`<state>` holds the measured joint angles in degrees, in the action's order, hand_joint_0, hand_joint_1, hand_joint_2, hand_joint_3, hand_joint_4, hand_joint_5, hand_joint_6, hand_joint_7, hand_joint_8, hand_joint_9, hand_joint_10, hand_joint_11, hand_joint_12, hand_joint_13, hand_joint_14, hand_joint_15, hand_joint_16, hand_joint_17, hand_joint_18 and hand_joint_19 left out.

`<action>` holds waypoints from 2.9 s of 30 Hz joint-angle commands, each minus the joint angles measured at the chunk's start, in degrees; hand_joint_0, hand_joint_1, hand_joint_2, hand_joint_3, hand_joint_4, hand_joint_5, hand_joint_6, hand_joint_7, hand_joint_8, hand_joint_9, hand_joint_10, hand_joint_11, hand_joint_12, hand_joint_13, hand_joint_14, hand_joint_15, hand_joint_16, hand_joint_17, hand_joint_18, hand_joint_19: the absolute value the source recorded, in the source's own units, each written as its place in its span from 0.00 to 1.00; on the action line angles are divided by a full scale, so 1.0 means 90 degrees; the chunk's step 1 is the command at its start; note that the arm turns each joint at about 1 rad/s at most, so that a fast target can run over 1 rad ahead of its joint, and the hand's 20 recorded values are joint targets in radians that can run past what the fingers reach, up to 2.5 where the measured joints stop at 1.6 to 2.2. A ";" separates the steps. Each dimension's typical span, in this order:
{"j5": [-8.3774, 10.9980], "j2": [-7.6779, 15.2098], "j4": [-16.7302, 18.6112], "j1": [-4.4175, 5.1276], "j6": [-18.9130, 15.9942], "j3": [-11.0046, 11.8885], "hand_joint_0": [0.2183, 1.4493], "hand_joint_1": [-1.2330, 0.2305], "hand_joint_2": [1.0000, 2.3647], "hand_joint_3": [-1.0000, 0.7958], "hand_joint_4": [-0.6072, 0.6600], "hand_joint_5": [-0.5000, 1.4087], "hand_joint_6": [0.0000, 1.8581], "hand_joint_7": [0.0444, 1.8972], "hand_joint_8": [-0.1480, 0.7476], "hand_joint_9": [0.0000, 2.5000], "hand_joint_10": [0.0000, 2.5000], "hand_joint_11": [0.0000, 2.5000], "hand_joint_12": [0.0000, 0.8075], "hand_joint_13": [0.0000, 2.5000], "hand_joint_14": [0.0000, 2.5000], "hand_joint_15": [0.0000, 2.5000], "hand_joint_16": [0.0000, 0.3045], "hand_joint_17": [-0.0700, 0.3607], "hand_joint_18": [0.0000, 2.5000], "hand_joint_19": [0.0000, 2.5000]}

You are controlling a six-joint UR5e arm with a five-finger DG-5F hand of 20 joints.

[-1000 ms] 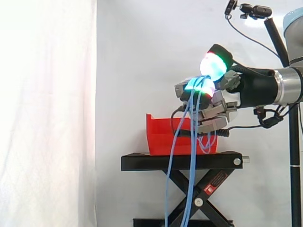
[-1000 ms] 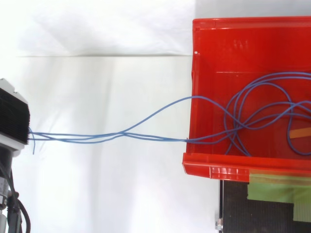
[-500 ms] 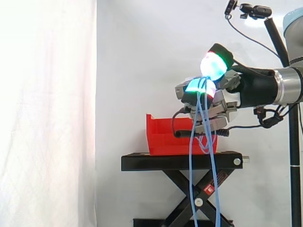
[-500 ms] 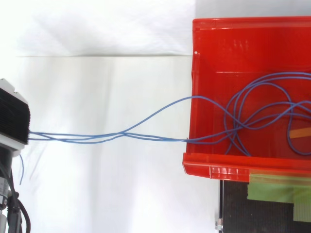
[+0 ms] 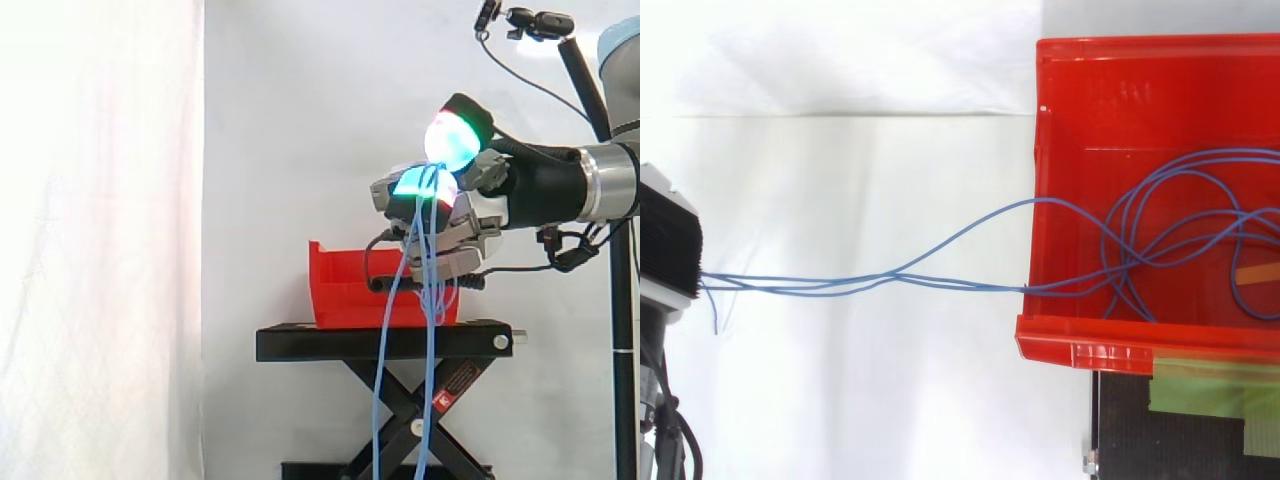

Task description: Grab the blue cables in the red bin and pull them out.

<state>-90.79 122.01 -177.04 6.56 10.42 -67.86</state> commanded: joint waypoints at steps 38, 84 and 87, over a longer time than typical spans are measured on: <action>0.0000 -0.0002 -0.0173 0.0004 -0.0001 0.0001 0.37 0.25 0.00 0.00 0.64 0.58 0.50 0.20 0.46 0.46 0.24 0.60 0.44 0.48 0.65 0.46 0.18 0.44 0.52 0.62; 0.0000 -0.0002 -0.0173 0.0014 -0.0001 0.0001 0.43 0.19 0.00 0.00 0.63 0.65 0.42 0.28 0.44 0.48 0.12 0.66 0.41 0.49 0.57 0.50 0.15 0.41 0.49 0.63; 0.0000 -0.0002 -0.0173 0.0014 -0.0001 0.0001 0.43 0.20 0.00 0.00 0.62 0.65 0.42 0.28 0.44 0.48 0.12 0.66 0.41 0.49 0.58 0.50 0.16 0.41 0.49 0.63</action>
<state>-90.79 122.00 -178.59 6.68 10.41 -67.85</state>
